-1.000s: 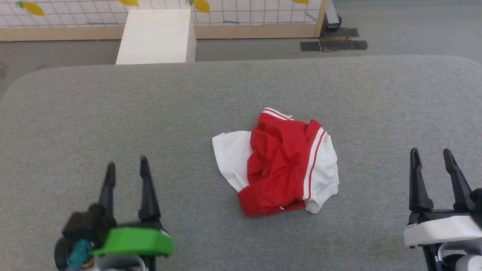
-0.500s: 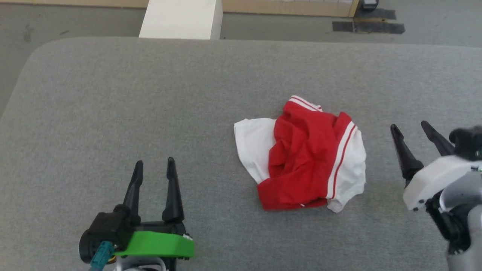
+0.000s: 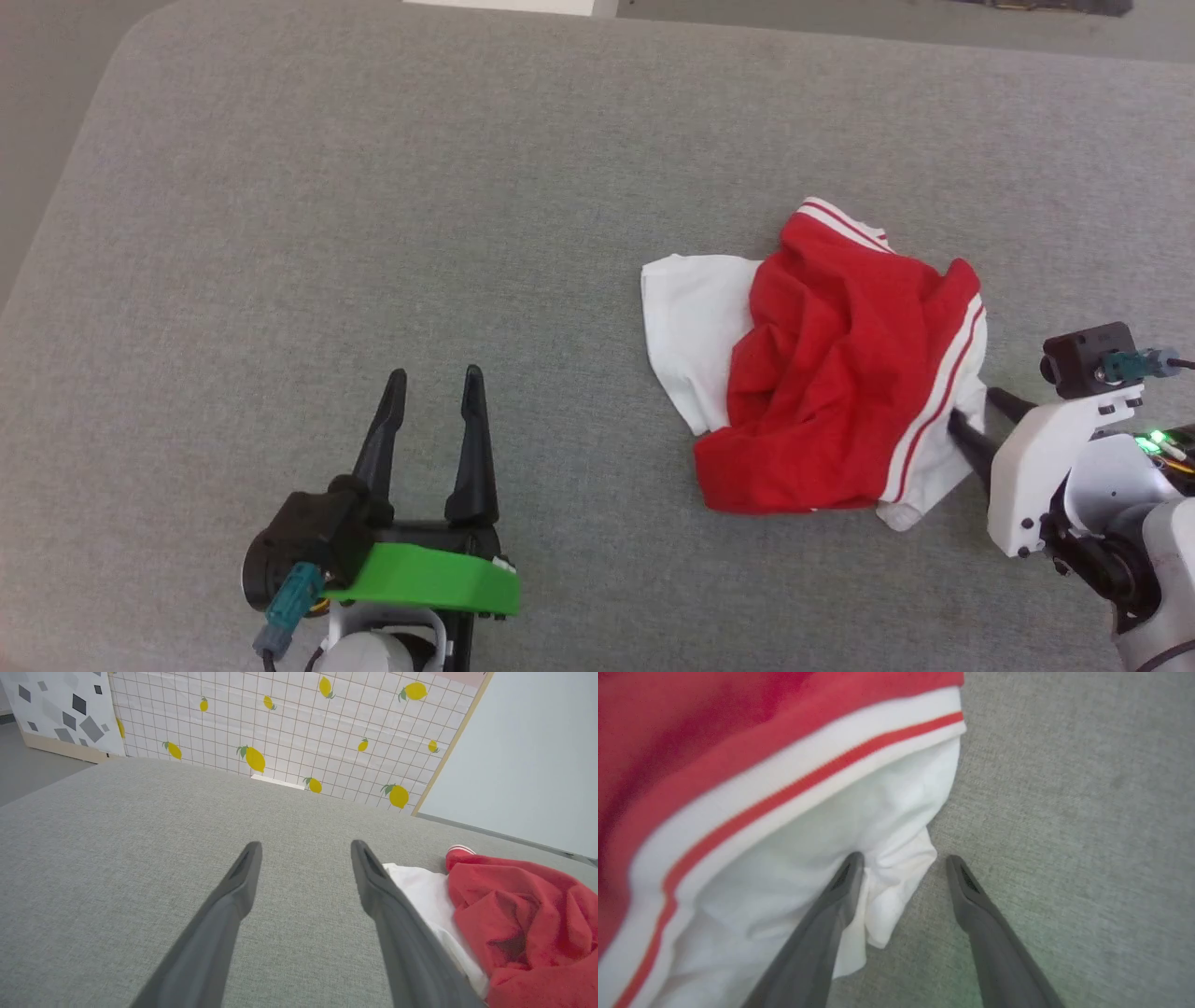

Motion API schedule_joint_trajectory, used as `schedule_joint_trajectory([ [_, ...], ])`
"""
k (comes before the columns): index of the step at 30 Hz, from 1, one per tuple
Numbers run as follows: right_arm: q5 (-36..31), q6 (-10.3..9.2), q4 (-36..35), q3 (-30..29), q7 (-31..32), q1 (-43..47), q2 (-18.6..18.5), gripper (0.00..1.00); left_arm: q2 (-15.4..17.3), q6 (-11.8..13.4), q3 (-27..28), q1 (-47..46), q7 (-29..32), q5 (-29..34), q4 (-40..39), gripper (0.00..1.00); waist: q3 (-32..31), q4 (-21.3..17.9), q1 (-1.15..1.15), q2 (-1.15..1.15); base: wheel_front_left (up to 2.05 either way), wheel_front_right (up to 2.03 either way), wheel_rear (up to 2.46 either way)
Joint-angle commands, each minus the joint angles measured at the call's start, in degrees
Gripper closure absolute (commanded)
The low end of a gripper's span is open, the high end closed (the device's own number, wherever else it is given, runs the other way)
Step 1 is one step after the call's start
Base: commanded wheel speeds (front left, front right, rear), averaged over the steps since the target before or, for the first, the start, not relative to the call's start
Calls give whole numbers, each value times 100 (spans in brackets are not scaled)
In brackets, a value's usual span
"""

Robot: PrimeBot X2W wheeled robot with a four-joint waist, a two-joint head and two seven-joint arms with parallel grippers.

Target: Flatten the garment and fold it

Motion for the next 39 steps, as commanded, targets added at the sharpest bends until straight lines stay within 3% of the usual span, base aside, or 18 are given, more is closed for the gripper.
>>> schedule_joint_trajectory([
  [1,31,-9,136,90,18,-37,9,100,-31,-44,35,-86,-20,87,47,0,40,80,0,0,0,0,0],
  [8,38,-9,-77,26,-125,-234,-104,100,-75,-93,258,63,-20,101,129,0,-333,-109,0,0,0,0,0],
  [15,-104,-9,-515,-847,-43,-442,-667,100,-97,-150,446,185,-20,128,15,0,-381,-253,0,0,0,0,0],
  [20,-626,-9,-189,-1765,65,-122,-1269,100,-109,-162,393,139,-20,203,-35,0,-22,-178,0,0,0,0,0],
  [25,-1086,-9,572,-2141,-37,-49,-1455,100,-116,-177,284,8,-20,230,10,0,299,-96,0,0,0,0,0],
  [26,-1178,-9,687,-2163,-126,-98,-1447,82,-116,-179,272,-30,-20,232,31,0,346,-91,0,0,0,0,0],
  [27,-1301,-9,825,-2181,-257,-181,-1420,1,-117,-180,266,-82,-20,234,57,0,383,-94,0,0,0,0,0],
  [33,-1586,-9,1205,-2094,-989,-756,-1053,0,-120,-206,246,-273,-20,219,220,0,306,-213,0,0,0,0,0],
  [39,-1248,-9,672,-1986,-1400,-867,-626,0,-122,-225,368,-189,-20,170,236,0,-138,-411,0,0,0,0,0],
])
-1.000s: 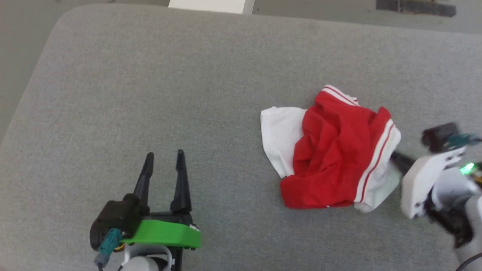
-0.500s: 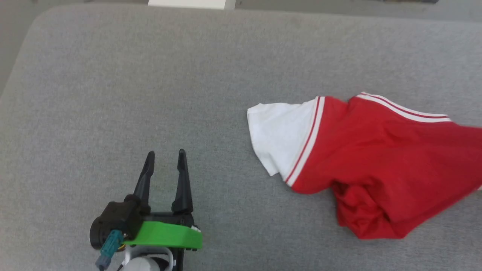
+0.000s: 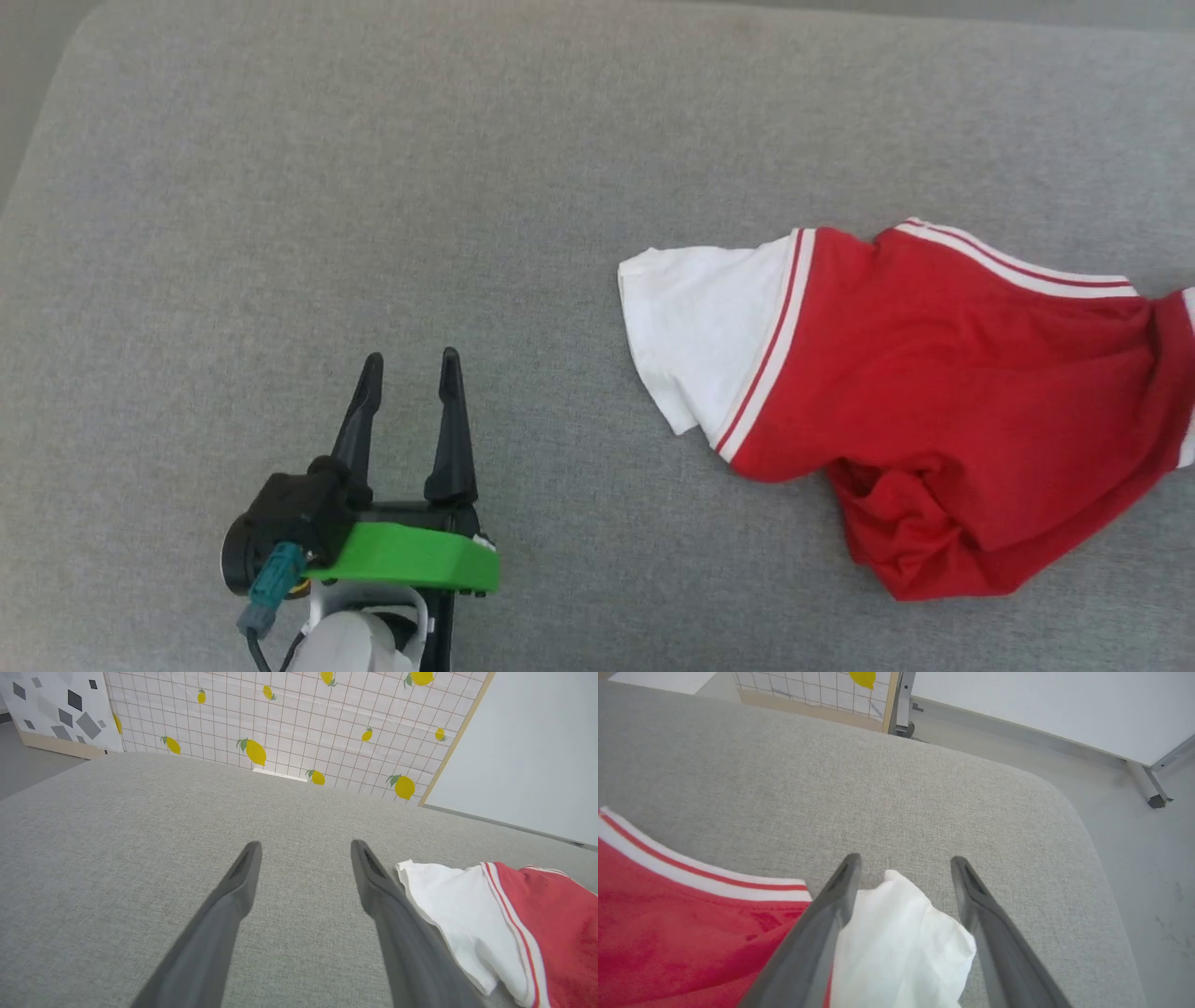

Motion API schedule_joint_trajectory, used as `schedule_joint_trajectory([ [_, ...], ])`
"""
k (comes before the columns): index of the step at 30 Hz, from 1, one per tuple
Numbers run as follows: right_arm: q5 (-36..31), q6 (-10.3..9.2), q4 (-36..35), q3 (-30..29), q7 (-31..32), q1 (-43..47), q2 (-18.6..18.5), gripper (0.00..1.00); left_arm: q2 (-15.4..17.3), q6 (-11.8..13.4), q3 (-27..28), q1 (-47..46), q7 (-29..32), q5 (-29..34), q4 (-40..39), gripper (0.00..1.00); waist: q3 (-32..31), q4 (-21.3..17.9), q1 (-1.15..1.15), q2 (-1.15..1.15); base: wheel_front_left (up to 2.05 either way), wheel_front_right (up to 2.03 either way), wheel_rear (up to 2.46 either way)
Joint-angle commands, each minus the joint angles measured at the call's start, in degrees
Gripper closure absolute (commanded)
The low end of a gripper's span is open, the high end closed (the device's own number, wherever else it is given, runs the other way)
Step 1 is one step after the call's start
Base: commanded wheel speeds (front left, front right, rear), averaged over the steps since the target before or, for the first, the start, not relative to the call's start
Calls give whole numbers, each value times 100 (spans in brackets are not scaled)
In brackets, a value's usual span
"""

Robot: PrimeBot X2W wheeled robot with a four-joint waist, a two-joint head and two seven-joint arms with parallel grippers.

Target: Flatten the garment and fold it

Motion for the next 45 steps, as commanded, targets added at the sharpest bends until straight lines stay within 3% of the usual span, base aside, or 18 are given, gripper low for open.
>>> schedule_joint_trajectory([
  [1,88,-9,-257,-37,-142,41,127,0,-29,-61,32,33,-20,-22,-29,0,-376,-229,-1,0,0,0,0],
  [6,111,-9,-1400,-289,-655,660,841,0,-13,-137,130,246,-20,64,-219,0,-628,-351,-1,0,0,0,0],
  [9,-35,-9,-2131,-444,-1122,1294,1510,0,-6,-148,179,466,-20,150,-374,0,-736,-418,-1,0,0,0,0],
  [11,-127,-9,-2470,-559,-1391,1738,1987,0,-7,-125,244,595,-20,166,-435,0,-778,-463,-1,0,0,0,0],
  [14,-203,-9,-2739,-631,-1699,2310,2316,0,-3,-97,321,725,-20,192,-457,0,-801,-538,-1,0,0,0,0],
  [21,163,-9,-2736,-510,-2024,2766,2396,0,268,-241,138,235,387,469,-304,0,-627,-702,-1,0,0,0,0],
  [25,33,-9,-2889,-466,-2024,2543,2397,0,434,-532,-159,-752,1221,616,5,0,-401,-691,-1,0,0,0,0],
  [27,-33,-9,-2999,-419,-1974,2414,2398,0,458,-763,-337,-1356,1775,592,384,0,-263,-671,-1,0,0,0,0],
  [32,-68,-9,-3216,-252,-1826,2229,2398,0,474,-1049,-592,-2478,2734,495,1381,0,57,-715,-1,0,0,0,0],
  [45,15,-9,-3247,-217,-1793,2047,2399,0,573,-1203,-1029,-3458,4007,453,2943,0,668,-928,-1,0,0,0,0],
])
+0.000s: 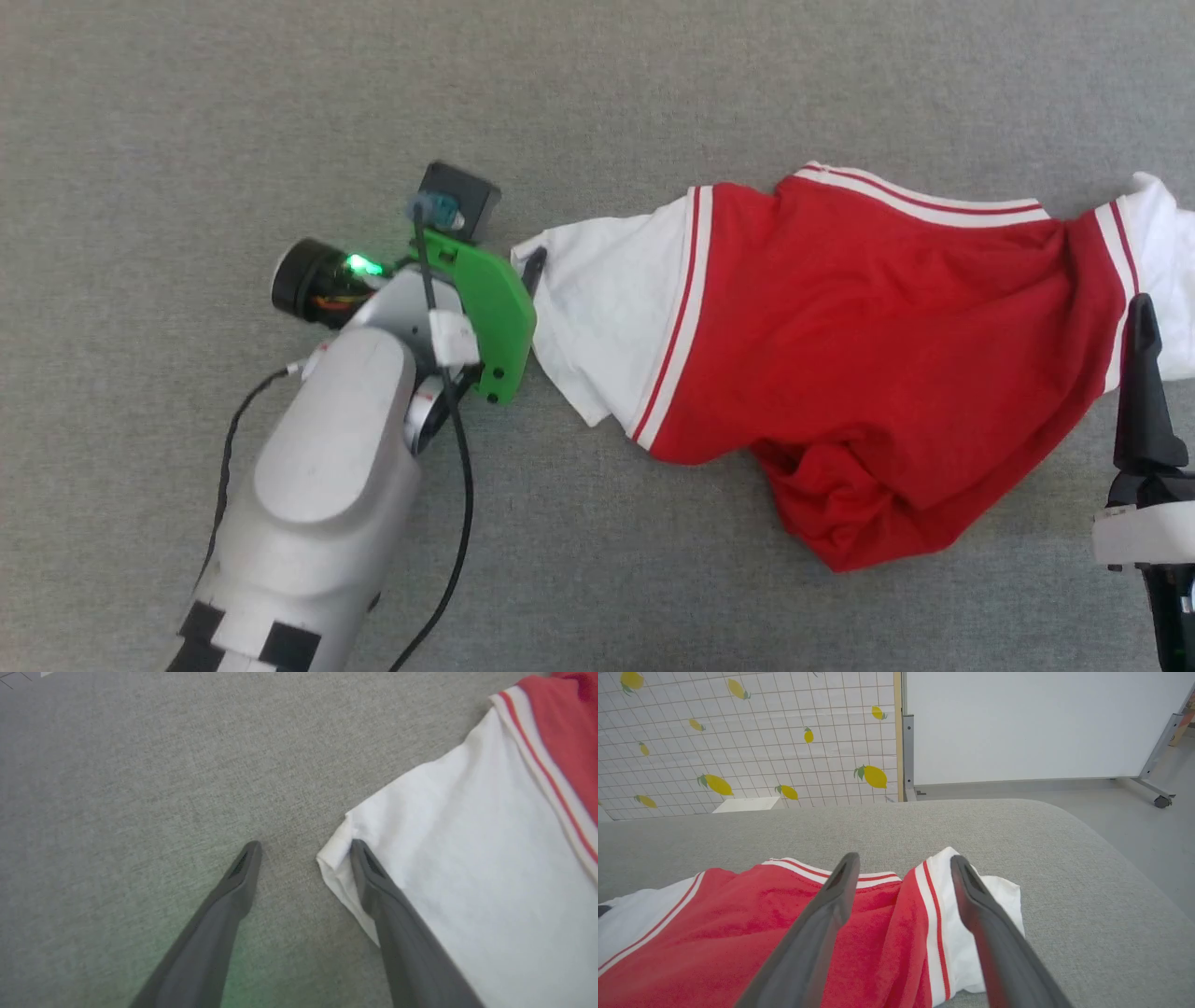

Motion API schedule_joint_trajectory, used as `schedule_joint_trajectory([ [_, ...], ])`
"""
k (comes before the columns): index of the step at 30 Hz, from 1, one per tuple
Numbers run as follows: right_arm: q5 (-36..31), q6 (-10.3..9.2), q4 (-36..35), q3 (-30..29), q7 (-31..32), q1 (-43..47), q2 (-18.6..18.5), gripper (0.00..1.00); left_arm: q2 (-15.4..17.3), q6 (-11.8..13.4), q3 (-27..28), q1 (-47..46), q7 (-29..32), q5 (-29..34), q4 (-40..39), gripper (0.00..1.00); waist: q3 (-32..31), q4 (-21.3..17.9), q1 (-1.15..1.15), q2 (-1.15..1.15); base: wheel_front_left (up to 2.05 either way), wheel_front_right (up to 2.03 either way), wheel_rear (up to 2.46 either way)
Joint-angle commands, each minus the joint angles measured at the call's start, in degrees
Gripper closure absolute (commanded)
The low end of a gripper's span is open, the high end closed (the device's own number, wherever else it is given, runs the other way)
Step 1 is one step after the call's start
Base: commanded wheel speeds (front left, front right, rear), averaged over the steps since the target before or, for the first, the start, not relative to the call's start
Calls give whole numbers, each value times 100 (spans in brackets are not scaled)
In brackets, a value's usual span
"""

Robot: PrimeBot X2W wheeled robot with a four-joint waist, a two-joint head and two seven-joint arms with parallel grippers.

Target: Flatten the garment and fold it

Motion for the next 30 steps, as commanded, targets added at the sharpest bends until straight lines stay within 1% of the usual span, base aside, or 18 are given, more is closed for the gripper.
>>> schedule_joint_trajectory([
  [1,38,-9,25,-13,-42,-105,5,0,22,-37,-104,51,210,-32,234,0,93,-68,0,0,0,0,0],
  [2,35,-9,36,-16,-46,-113,5,0,24,-49,-161,49,297,-58,293,5,97,-72,0,0,0,0,0],
  [3,29,-9,50,-18,-50,-124,5,0,13,-66,-242,59,421,-116,356,37,97,-73,0,0,0,0,0],
  [4,28,-9,61,-20,-48,-134,5,0,-10,-78,-313,77,530,-192,388,58,92,-70,0,0,0,0,0],
  [5,23,-9,71,-22,-46,-146,5,0,-23,-91,-413,89,628,-281,389,76,81,-64,0,0,0,0,0],
  [6,20,-9,79,-21,-45,-153,5,0,-11,-99,-509,90,670,-330,369,100,65,-56,0,0,0,0,0],
  [9,21,-9,110,-3,-36,-171,5,0,94,-110,-885,95,752,-535,269,100,9,-26,0,0,0,0,0],
  [11,32,-9,137,13,-37,-177,5,0,203,-111,-1051,96,688,-662,196,100,-41,-5,0,0,0,0,0],
  [15,54,-9,187,12,-47,-144,5,0,343,-88,-1015,101,286,-744,82,100,-180,56,0,0,0,0,0],
  [18,61,-9,210,-12,-51,-93,5,0,379,124,-853,140,-50,-741,-8,100,-286,107,0,0,0,0,0],
  [21,77,-9,219,-23,-51,-49,5,0,466,365,-707,258,-175,-740,-81,100,-358,153,0,0,0,0,0],
  [26,87,-9,224,-14,-34,3,5,0,651,842,-397,677,-283,-818,-200,100,-424,211,0,0,0,0,0],
  [28,90,-9,220,-14,-26,14,5,0,675,944,-335,895,-278,-888,-264,100,-433,237,0,0,0,0,0],
  [30,91,-9,213,-10,-13,23,5,0,658,1002,-241,1074,-420,-994,-371,100,-431,266,0,0,0,0,0],
])
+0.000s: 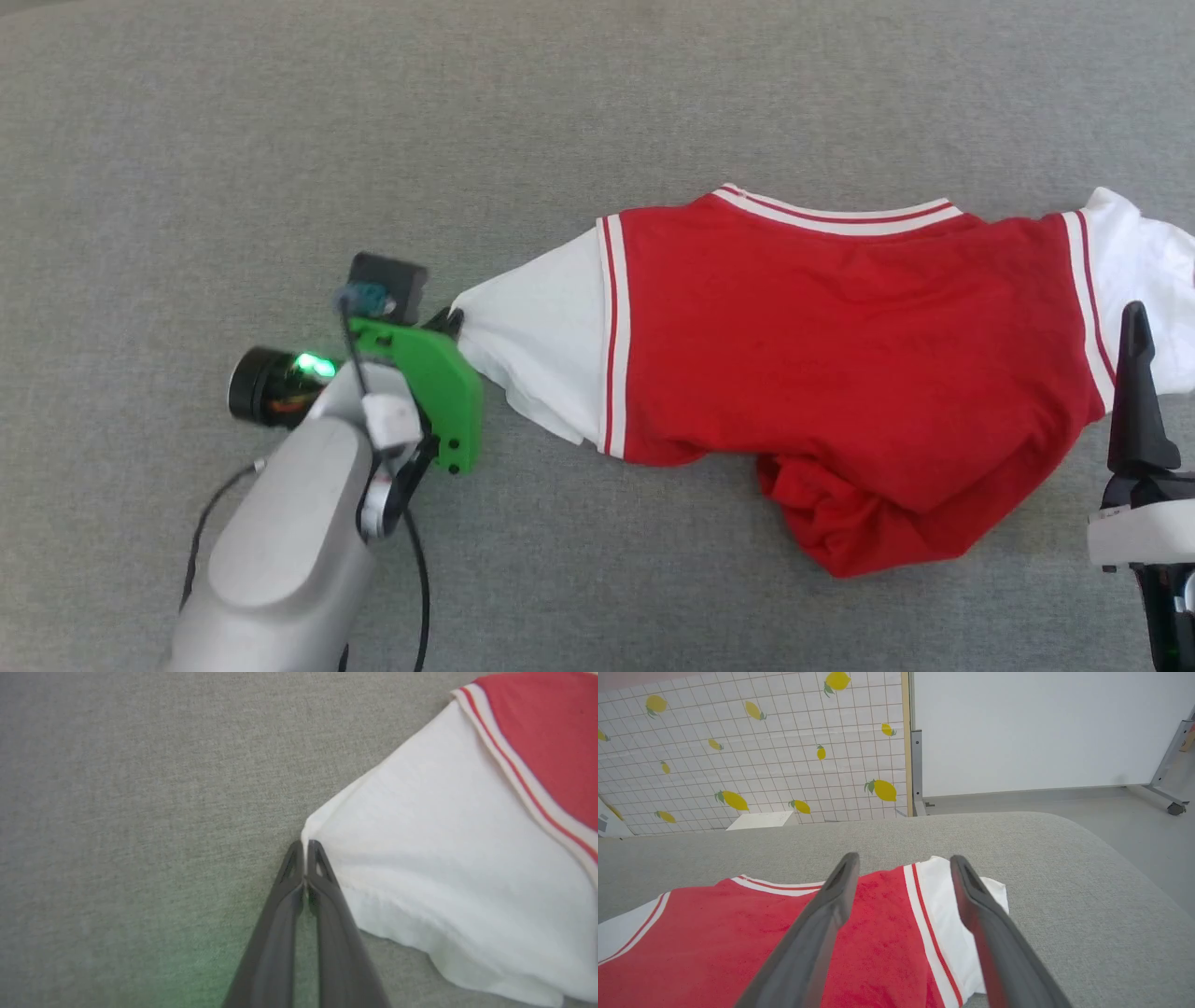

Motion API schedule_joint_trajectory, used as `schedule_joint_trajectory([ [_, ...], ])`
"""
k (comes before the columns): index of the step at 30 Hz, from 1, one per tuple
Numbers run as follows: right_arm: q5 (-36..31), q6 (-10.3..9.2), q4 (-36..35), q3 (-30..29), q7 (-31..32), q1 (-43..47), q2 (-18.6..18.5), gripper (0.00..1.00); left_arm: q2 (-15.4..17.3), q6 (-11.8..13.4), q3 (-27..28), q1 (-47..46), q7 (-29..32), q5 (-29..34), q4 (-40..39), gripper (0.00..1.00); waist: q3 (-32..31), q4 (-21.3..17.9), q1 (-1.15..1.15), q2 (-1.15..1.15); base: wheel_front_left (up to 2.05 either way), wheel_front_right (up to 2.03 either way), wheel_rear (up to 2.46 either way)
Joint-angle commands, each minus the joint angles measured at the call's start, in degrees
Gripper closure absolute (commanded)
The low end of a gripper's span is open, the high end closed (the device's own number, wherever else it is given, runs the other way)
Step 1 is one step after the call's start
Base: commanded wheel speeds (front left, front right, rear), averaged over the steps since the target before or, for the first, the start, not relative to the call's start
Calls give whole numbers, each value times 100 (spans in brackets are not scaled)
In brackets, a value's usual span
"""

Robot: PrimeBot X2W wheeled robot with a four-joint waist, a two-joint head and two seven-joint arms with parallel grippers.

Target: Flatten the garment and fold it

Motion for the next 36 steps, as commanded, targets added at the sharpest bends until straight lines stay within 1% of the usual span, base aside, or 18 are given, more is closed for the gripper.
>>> schedule_joint_trajectory([
  [1,34,-9,-4,2,9,48,5,0,46,73,41,267,-90,-89,34,100,-2,32,0,0,0,0,0],
  [2,30,-9,-5,0,19,54,5,0,14,97,71,329,-209,-121,-35,55,-10,57,0,0,0,0,0],
  [3,25,-9,-8,-8,27,60,5,0,-26,109,103,372,-288,-170,-83,17,-23,80,0,0,0,0,0],
  [4,20,-9,-14,-6,42,65,5,0,-64,121,144,408,-375,-225,-144,4,-40,100,0,0,0,0,0],
  [5,14,-9,-20,1,56,69,5,0,-78,127,158,425,-422,-243,-193,0,-56,113,0,0,0,0,0],
  [11,-23,-9,-79,12,145,106,5,0,-27,101,163,367,-497,-254,-598,0,-189,196,0,0,0,0,0],
  [15,-10,-9,-113,42,178,130,5,0,43,81,69,347,-253,-236,-787,0,-202,215,0,0,0,0,0],
  [20,-2,-9,-160,98,225,131,5,0,134,-55,-147,236,217,-214,-632,0,-66,186,0,0,0,0,0],
  [27,-6,-9,-175,134,238,64,5,0,110,-80,-309,20,578,-187,-217,0,98,59,0,0,0,0,0],
  [28,-4,-9,-163,133,233,56,5,0,110,-114,-340,12,643,-204,-168,10,108,37,0,0,0,0,0],
  [29,2,-9,-143,134,224,46,5,0,108,-177,-383,13,724,-237,-118,100,112,9,0,0,0,0,0],
  [31,16,-9,-101,132,203,39,5,0,105,-290,-451,46,935,-336,-42,100,104,-34,0,0,0,0,0],
  [36,47,-9,10,120,145,33,5,0,161,-406,-490,147,1238,-518,-111,100,32,-93,0,0,0,0,0],
])
